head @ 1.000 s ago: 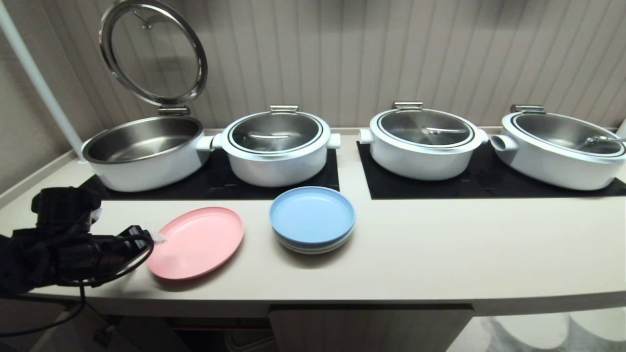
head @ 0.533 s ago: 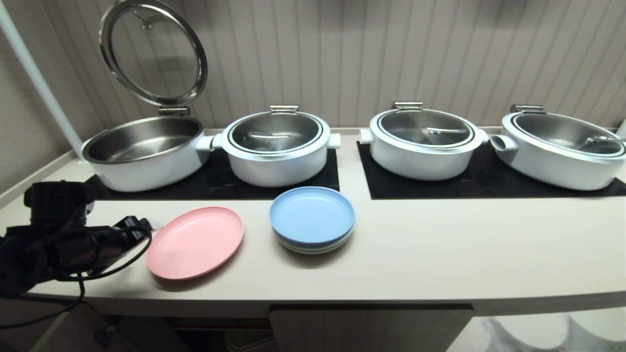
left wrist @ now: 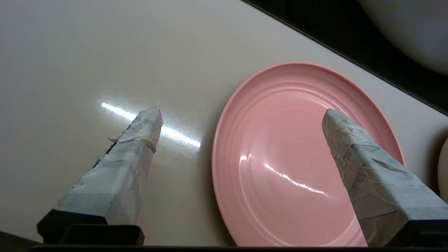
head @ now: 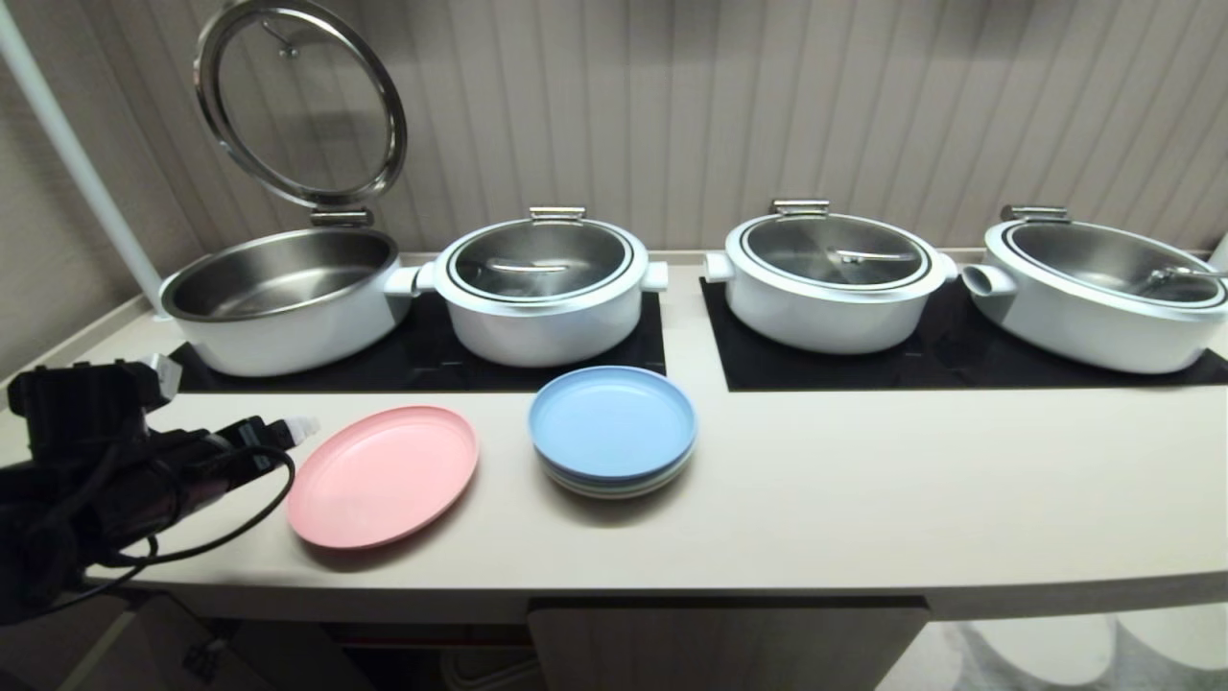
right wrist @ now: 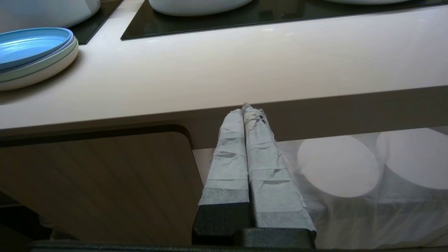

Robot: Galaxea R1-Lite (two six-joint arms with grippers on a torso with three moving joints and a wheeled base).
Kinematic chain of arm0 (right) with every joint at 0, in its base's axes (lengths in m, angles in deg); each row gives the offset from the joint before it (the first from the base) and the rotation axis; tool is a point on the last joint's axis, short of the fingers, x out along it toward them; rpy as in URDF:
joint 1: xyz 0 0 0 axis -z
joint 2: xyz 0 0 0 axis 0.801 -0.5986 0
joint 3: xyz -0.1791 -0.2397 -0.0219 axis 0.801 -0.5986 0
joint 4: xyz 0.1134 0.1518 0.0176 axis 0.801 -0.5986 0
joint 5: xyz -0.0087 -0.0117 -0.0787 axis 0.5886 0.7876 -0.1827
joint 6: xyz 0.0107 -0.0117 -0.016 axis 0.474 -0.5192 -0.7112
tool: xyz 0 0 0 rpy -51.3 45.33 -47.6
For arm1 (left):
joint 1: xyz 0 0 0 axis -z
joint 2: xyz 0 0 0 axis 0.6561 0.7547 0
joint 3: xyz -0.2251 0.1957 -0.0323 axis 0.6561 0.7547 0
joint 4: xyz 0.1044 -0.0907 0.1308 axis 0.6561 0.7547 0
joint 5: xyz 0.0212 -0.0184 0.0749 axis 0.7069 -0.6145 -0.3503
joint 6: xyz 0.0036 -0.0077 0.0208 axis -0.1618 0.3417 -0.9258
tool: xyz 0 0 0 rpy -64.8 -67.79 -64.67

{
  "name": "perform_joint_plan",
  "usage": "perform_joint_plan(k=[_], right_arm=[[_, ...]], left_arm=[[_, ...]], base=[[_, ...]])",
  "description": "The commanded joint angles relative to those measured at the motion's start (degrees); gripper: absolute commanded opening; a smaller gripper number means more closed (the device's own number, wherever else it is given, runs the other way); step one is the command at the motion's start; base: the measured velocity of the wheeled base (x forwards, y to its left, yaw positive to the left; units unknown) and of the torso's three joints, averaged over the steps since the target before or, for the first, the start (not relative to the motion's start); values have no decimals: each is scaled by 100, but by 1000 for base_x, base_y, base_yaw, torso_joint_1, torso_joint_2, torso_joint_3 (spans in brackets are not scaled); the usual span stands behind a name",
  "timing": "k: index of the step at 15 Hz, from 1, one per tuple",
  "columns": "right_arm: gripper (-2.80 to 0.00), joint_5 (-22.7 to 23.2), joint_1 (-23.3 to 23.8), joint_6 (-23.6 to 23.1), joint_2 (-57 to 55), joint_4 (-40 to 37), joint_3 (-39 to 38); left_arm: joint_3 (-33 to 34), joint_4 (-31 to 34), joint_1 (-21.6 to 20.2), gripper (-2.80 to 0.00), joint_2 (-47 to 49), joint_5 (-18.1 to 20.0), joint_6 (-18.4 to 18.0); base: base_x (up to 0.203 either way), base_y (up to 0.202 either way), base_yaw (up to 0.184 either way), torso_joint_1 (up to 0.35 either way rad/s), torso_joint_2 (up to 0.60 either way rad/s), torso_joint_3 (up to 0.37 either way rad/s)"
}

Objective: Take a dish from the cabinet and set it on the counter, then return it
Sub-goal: Place it on the table

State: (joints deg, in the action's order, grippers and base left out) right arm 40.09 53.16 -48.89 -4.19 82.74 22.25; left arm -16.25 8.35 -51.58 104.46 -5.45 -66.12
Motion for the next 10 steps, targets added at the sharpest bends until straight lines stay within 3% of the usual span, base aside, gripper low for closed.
perform_joint_plan(k=[1,7,8,10], right_arm=[[-280,-2,-1,5,0,-1,0],[-280,-2,-1,5,0,-1,0],[-280,-2,-1,5,0,-1,9],[-280,-2,-1,5,0,-1,0]], left_arm=[[280,-347,-38,0,-70,-2,-201],[584,-407,-32,0,-638,7,-320],[626,-409,-32,-280,-735,6,-351],[674,-413,-40,-280,-888,0,-453]], base=[[0,0,0,0,0,0],[0,0,0,0,0,0],[0,0,0,0,0,0],[0,0,0,0,0,0]])
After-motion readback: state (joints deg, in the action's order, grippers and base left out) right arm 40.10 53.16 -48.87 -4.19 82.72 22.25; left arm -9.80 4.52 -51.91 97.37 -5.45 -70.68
